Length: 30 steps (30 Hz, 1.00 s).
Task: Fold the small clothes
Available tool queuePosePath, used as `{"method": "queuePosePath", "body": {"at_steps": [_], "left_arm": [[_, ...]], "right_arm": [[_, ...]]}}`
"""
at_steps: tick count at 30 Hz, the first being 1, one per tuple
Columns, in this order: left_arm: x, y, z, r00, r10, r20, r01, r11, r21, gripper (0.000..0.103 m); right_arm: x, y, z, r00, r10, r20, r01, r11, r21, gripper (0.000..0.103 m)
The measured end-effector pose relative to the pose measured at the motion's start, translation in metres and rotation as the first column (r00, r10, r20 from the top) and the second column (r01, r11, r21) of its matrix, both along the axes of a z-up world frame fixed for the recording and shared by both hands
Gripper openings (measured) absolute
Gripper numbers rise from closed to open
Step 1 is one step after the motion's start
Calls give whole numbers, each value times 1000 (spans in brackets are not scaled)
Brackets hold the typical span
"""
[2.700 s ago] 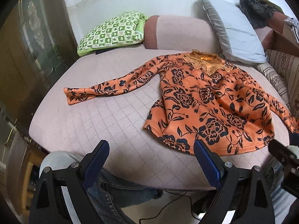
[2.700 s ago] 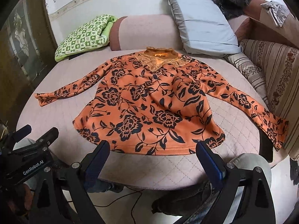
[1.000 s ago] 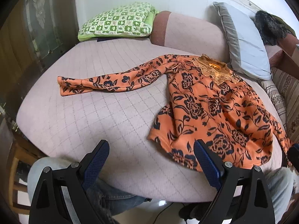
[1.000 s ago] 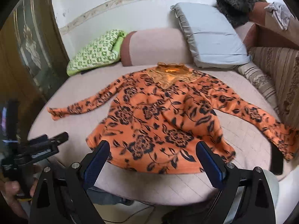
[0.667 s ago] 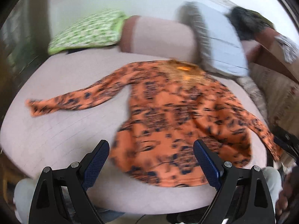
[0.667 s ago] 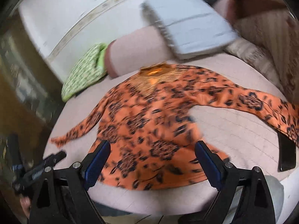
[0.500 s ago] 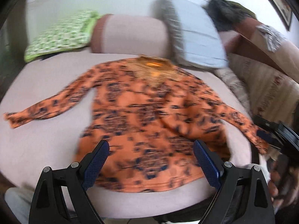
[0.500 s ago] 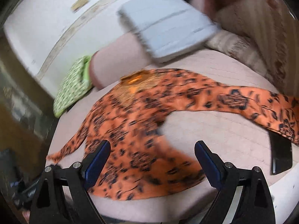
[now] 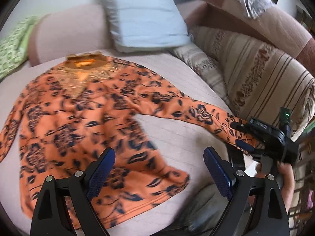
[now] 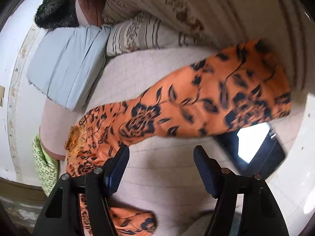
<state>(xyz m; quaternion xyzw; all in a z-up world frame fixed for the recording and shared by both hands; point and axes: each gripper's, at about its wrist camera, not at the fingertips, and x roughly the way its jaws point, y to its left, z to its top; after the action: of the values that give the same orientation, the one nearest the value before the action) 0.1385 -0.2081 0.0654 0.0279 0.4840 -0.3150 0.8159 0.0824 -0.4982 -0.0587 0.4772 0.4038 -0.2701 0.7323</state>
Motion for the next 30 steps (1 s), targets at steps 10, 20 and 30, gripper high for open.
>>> {"method": "queuePosePath", "body": {"at_steps": [10,20,30], "left_arm": [[51,-133,-76,956,-128,-263,116,991,-61,91],[83,-235,-166,866,-105,-488,81,994,-71,69],[95,-221,-183,830,-35,-557,-25,995,-99,9]], "right_arm": [[-91,-43,-3,973,-227,53,227,974,5,71],[-100,-66,-44,940,-340,-26,341,938,60,70],[-95,-69,-51,929,-367,-40,368,930,3,7]]}}
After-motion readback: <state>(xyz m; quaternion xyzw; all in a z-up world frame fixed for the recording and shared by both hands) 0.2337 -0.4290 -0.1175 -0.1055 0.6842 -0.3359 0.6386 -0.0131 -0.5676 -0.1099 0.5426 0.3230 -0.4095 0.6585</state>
